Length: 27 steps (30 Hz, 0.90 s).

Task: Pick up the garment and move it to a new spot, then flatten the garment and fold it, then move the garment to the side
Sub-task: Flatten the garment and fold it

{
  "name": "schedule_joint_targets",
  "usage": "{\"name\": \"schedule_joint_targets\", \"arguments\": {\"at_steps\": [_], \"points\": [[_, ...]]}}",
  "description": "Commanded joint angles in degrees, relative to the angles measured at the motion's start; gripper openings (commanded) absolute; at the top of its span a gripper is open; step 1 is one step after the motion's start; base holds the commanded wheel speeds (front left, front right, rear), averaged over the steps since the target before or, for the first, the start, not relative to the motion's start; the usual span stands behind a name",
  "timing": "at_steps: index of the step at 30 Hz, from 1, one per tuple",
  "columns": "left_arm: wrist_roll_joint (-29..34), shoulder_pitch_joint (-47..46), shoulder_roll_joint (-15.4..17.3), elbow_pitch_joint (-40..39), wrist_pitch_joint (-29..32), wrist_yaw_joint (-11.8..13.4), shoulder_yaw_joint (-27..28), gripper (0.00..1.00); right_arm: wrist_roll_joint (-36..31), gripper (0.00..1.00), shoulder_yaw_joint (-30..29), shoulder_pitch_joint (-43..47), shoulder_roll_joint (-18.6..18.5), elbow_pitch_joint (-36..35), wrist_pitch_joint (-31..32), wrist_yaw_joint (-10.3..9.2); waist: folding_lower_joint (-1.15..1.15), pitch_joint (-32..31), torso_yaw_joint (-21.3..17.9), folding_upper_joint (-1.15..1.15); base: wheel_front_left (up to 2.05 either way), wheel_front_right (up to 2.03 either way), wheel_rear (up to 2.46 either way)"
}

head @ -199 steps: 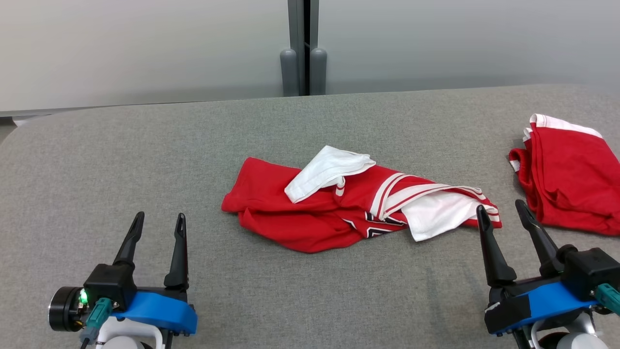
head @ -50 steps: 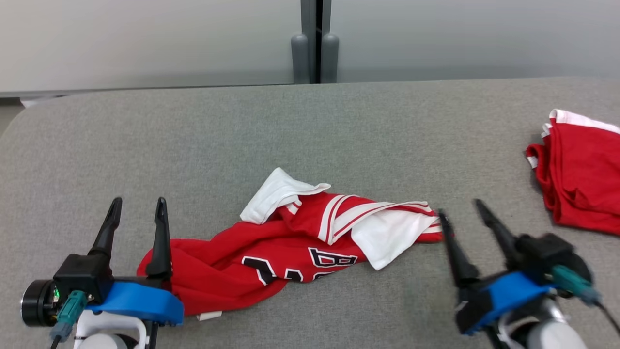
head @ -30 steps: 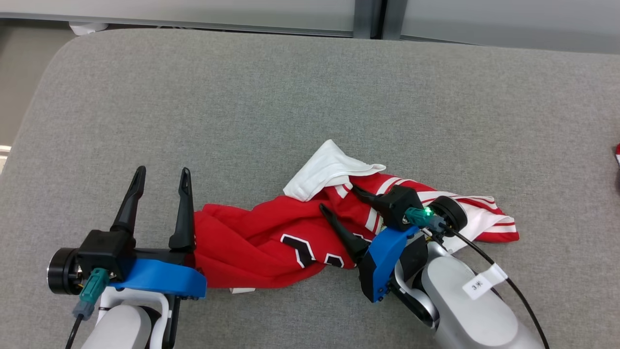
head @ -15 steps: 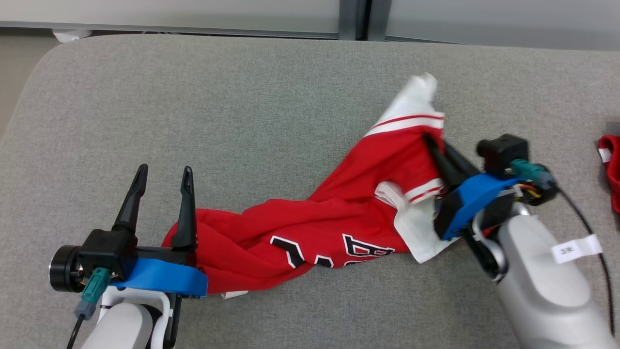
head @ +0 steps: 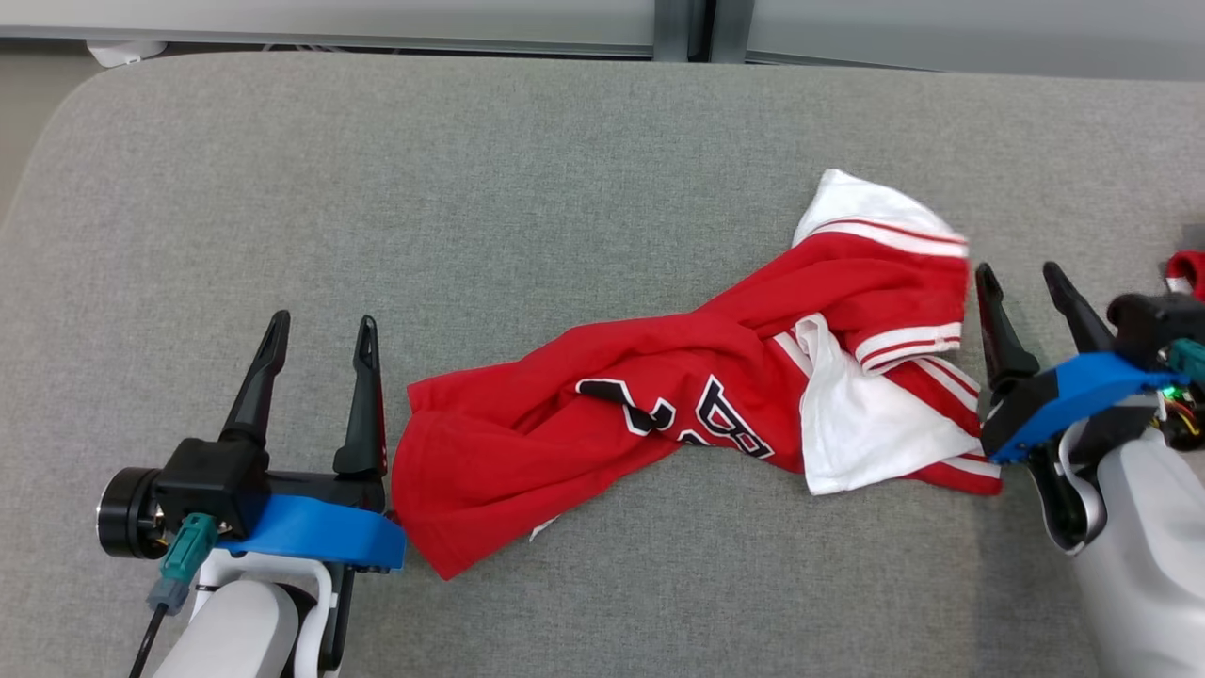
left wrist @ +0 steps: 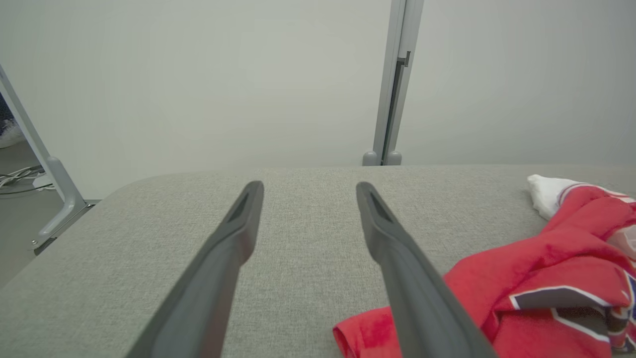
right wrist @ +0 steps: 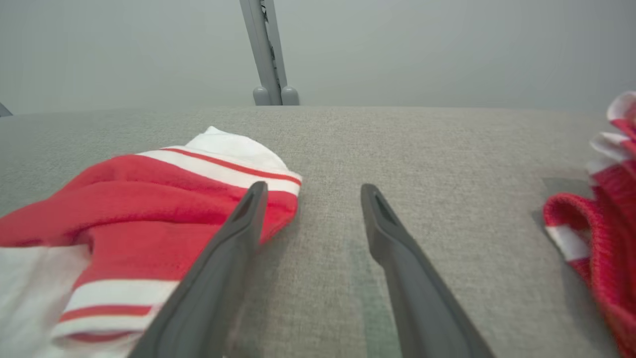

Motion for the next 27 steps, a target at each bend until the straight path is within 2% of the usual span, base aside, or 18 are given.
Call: {"name": "schedule_joint_targets", "arguments": {"at_steps": [1, 6, 10, 18, 22, 27], "points": [[-0.15, -0.05, 0.16, 0.1, -0.46, 0.25, 0.1, 1.0, -0.49, 1.0, -0.43, 1.43, -0.37, 0.22, -0.74, -0.02, -0.01, -0.38, -0.27, 0.0, 0.0, 0.0, 0.0], [-0.56, 1.6, 0.6, 0.5, -0.31, 0.8, 0.5, 1.0, -3.0, 1.0, -2.23, 5.67, -0.4, -4.93, -3.61, -0.01, -0.01, -2.25, -1.87, 0.0, 0.0, 0.0, 0.0], [-0.95, 3.24, 1.45, 0.31, 0.38, 1.34, 0.75, 1.0, -5.59, 1.0, -3.61, 11.09, 1.23, -13.77, -4.01, -0.01, -0.01, -4.23, -3.57, 0.0, 0.0, 0.0, 0.0], [-1.43, 6.05, 2.92, -0.67, 2.13, 1.87, 0.53, 1.0, -8.36, 1.0, -4.97, 23.81, 6.57, -33.72, 2.84, -0.01, -0.01, -7.25, -5.89, 0.0, 0.0, 0.0, 0.0], [-1.8, 6.83, 3.21, -1.11, 2.64, 2.2, 0.38, 1.0, -8.31, 1.0, -5.67, 28.36, 8.38, -40.07, 5.91, -0.01, -0.01, -7.78, -6.29, 0.0, 0.0, 0.0, 0.0], [-2.17, 7.2, 3.25, -1.23, 2.76, 2.23, 0.24, 1.0, -8.36, 1.0, -5.88, 30.94, 9.28, -44.29, 7.93, -0.01, -0.01, -7.88, -6.57, 0.0, 0.0, 0.0, 0.0]]}}
